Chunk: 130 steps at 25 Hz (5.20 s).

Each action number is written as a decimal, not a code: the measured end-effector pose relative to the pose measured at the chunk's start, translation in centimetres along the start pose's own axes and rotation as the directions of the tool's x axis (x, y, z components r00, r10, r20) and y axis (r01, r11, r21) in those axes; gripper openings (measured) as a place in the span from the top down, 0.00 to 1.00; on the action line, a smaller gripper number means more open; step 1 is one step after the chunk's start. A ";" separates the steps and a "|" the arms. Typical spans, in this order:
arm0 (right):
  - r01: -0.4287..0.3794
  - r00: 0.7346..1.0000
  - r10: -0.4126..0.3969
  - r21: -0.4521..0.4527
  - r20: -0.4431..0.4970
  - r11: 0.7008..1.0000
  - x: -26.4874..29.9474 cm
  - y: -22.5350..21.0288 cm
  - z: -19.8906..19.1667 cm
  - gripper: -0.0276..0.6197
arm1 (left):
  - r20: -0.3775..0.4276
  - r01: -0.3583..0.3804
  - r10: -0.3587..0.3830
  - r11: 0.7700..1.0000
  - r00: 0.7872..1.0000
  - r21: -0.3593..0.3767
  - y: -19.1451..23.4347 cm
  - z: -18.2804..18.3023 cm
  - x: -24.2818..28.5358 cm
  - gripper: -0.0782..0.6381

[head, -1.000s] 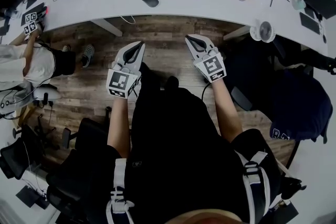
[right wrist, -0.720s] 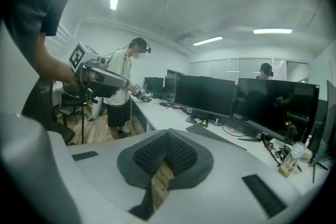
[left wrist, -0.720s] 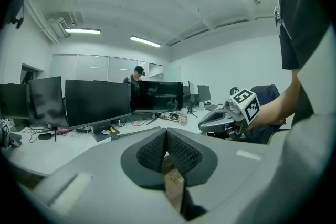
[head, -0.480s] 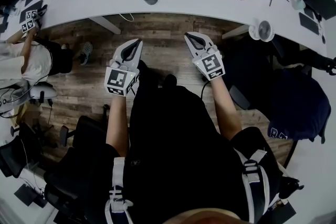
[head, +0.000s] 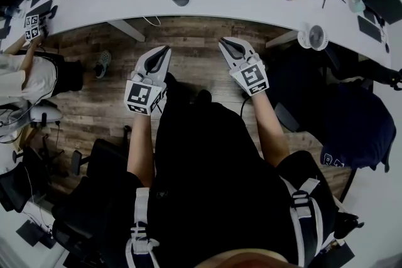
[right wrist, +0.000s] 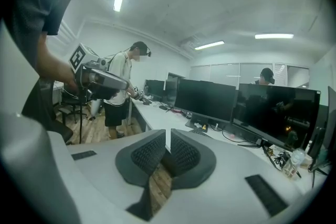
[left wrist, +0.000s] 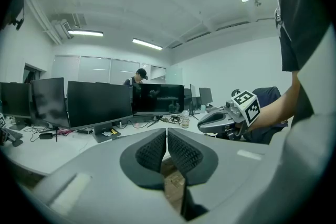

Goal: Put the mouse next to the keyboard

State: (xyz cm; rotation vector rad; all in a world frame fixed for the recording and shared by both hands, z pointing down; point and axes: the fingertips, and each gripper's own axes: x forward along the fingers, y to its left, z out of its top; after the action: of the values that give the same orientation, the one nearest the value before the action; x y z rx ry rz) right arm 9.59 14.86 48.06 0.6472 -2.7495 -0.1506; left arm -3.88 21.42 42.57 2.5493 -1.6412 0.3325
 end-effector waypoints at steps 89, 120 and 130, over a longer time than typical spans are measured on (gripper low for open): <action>0.053 0.989 -0.041 0.080 -0.139 0.995 26.1 -8.5 0.8 0.56 | -0.040 0.219 -0.223 0.972 0.974 -0.083 25.9 -2.0 16.3 0.58; 0.002 0.986 0.011 0.079 -0.169 0.997 31.2 -7.2 0.2 0.56 | -0.087 0.249 -0.260 0.961 0.962 -0.122 28.2 -5.3 16.2 0.58; -0.029 0.977 0.054 0.125 -0.206 0.992 33.0 -7.7 -3.4 0.55 | -0.109 0.255 -0.266 0.961 0.958 -0.109 27.4 -5.6 17.6 0.58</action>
State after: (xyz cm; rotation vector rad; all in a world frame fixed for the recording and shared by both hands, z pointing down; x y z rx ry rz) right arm -14.10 -6.95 59.07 0.5991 -2.5808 0.0900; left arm -22.54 -4.55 50.96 2.5746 -1.2288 0.3709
